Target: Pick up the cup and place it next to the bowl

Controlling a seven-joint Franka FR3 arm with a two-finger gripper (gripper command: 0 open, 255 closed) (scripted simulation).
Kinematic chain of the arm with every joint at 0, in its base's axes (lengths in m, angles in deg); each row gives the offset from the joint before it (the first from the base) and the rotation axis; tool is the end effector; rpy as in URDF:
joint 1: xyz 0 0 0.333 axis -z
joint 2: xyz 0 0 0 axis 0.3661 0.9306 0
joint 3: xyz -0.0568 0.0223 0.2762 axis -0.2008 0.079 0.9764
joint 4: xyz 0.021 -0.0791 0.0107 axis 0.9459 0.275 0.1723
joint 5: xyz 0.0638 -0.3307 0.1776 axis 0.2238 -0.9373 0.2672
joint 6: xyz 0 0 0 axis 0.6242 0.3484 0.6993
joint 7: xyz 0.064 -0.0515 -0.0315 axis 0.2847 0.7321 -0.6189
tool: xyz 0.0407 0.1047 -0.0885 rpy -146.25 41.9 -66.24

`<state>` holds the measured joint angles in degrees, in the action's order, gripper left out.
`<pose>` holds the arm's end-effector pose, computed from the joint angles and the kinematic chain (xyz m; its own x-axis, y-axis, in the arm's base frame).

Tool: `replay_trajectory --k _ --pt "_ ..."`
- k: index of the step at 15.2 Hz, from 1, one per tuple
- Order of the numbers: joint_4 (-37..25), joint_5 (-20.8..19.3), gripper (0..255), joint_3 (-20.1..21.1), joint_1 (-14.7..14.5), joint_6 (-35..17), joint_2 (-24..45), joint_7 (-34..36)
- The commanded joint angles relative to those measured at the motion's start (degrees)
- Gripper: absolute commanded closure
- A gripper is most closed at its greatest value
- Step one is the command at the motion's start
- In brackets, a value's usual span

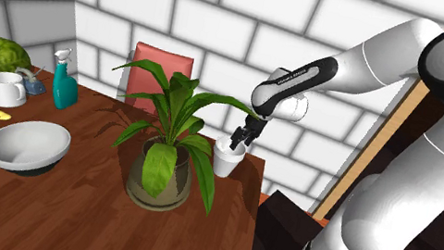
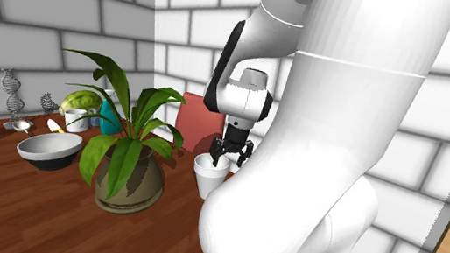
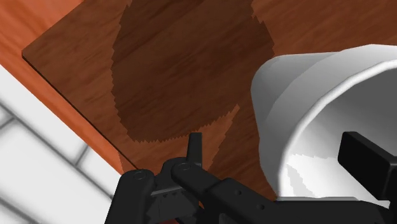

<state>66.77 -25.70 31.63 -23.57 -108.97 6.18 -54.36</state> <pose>0.4193 -0.1409 0.2409 0.9898 -0.0867 0.1133 -0.0737 -0.9907 -0.1142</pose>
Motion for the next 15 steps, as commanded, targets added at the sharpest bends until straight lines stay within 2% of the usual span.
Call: replay_trajectory --k 1,8,9,15 --pt "0.19 0.61 0 0.01 -0.21 -0.8 0.64 -0.37" --pt "0.19 0.6 0 0.02 -0.21 -0.78 0.63 -0.36" --pt "0.19 0.6 255 0.02 -0.21 -0.78 0.63 -0.36" --pt "0.19 0.59 255 0.02 -0.2 -0.77 0.61 -0.35"
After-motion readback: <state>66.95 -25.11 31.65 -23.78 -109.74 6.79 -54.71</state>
